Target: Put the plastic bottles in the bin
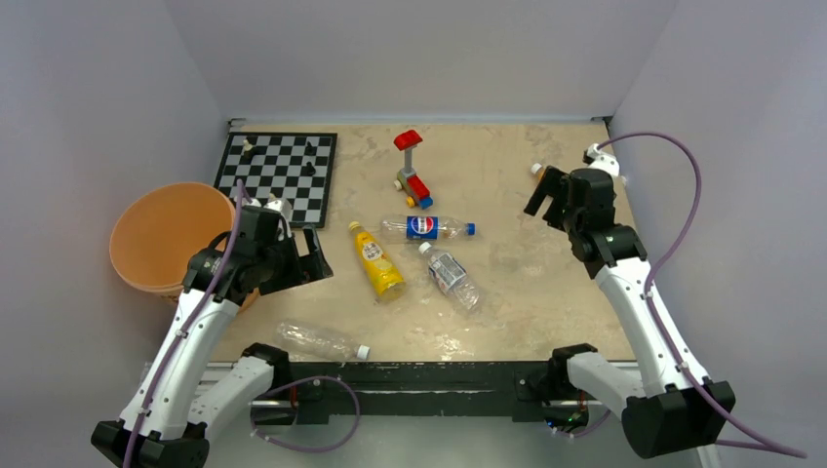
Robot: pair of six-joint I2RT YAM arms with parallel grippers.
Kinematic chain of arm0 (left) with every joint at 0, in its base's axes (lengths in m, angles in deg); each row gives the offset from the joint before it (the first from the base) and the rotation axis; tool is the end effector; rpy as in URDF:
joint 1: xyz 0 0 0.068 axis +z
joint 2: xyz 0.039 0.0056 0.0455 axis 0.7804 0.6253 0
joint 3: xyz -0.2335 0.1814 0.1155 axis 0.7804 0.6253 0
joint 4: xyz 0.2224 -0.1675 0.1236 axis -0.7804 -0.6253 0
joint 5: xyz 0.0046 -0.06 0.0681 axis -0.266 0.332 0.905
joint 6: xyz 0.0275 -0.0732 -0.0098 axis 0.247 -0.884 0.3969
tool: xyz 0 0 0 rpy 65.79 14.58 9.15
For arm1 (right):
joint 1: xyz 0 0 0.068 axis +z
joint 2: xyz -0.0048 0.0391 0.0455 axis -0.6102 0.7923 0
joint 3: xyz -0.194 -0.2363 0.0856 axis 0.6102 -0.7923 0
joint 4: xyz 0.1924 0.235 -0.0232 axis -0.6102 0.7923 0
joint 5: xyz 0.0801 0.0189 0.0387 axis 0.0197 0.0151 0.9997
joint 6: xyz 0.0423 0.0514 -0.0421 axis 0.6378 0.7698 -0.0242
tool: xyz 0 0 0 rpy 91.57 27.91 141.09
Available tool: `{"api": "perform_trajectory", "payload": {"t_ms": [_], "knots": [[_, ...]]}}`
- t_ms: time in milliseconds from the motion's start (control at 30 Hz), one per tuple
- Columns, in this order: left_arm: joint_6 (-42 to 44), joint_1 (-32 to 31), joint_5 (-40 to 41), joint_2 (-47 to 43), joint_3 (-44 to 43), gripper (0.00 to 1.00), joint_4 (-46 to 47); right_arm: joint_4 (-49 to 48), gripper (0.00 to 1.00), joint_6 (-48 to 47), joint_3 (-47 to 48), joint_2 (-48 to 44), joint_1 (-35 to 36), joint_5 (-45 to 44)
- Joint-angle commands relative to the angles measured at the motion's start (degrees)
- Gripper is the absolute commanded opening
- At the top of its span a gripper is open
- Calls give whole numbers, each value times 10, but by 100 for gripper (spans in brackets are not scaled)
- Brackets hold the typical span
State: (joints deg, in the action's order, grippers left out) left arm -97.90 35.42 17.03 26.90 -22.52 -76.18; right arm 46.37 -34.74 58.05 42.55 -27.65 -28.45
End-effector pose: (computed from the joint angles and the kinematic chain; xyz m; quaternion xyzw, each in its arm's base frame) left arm 0.1666 -0.0523 0.3329 -0.1351 0.9446 -0.1548 0.2561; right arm 0.2665 0.0281 0.3605 0.1940 0.8482 0.0382 0.4913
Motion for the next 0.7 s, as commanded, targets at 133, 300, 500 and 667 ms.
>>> {"api": "perform_trajectory", "payload": {"t_ms": [133, 300, 500, 667], "knots": [[-38, -21, 46, 2, -1, 100, -16, -54, 99, 6, -35, -51, -1, 38], [-78, -91, 86, 8, 6, 100, -46, -60, 99, 4, -43, -59, -2, 55], [-205, -163, 124, -21, 57, 98, -77, -70, 99, 14, -59, -72, -1, 78], [-279, -257, 163, 16, 74, 96, -112, -94, 99, 25, -73, -69, -1, 109]]}}
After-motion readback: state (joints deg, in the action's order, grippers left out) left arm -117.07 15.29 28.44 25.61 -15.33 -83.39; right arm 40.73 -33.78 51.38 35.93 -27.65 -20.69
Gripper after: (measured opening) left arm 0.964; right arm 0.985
